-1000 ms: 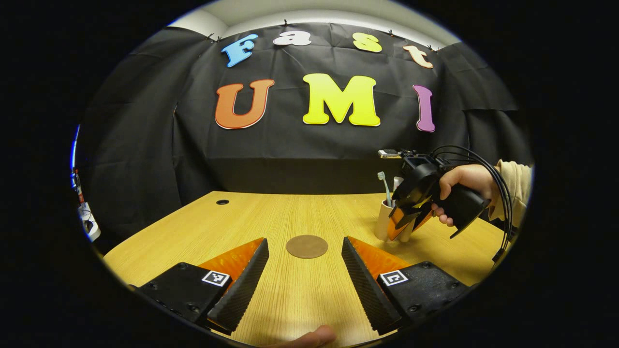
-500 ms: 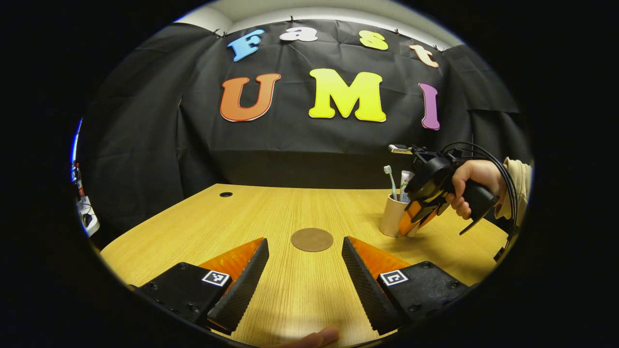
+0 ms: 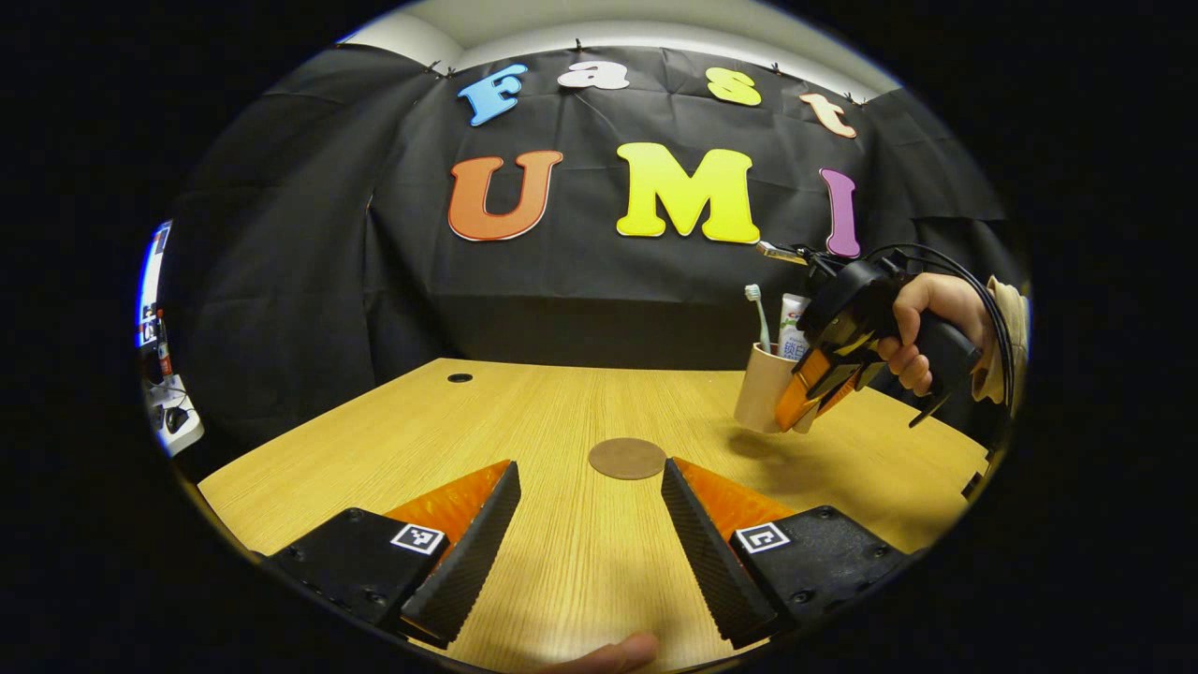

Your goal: Put the toothbrush and toothpaste on the desktop into the cup, then pick up the cup and place it on the coaster on the desktop.

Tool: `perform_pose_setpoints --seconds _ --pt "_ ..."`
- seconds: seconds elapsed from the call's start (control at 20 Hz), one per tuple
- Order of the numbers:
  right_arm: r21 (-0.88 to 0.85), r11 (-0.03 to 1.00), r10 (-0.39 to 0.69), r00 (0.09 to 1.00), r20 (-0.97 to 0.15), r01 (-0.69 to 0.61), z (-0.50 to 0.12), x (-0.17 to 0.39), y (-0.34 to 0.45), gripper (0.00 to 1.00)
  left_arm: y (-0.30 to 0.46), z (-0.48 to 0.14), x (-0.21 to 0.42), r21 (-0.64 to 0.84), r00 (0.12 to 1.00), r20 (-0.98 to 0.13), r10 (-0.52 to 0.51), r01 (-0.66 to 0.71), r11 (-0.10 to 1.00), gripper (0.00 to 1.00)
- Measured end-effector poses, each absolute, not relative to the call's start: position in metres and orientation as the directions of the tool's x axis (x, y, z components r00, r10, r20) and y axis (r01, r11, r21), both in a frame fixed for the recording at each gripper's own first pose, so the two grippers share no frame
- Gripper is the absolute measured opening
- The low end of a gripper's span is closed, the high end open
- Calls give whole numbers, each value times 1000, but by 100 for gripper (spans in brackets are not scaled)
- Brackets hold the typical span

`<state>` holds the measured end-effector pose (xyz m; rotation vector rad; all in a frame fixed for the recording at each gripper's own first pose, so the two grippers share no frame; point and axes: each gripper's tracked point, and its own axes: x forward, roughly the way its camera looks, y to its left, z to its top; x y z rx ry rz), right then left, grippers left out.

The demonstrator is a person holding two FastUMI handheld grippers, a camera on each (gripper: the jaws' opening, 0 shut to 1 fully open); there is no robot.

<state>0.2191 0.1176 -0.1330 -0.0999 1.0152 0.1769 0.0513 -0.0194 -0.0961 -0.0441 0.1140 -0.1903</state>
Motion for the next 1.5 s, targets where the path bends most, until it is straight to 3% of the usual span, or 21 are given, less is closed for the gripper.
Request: perform_pose_setpoints --seconds 0.45,0.9,1.15,1.25,1.3,1.35,1.4,1.5 --pt "9 943 174 472 -864 -331 -159 214 222 20 10 -98 35 -62 983 -81 -164 159 985 97" --pt "-26 936 145 450 -881 -352 -191 229 263 19 23 -95 25 -82 983 -58 -173 168 982 96" --pt "-33 935 139 452 -881 -352 -187 218 270 24 20 -101 23 -94 980 -75 -185 178 979 97" --pt "38 939 196 439 -877 -342 -183 211 280 33 19 -103 23 -93 979 -83 -188 180 979 97" --pt "63 940 214 433 -875 -336 -183 207 282 56 19 -103 22 -94 979 -87 -186 177 980 97" --pt "66 939 218 438 -872 -337 -181 204 279 70 19 -106 22 -91 979 -91 -183 174 980 97" --pt "54 937 217 457 -863 -344 -178 204 277 89 19 -105 20 -81 980 -93 -178 171 982 97" --pt "31 937 213 498 -841 -348 -170 202 270 96 19 -104 17 -60 981 -93 -173 168 984 97"
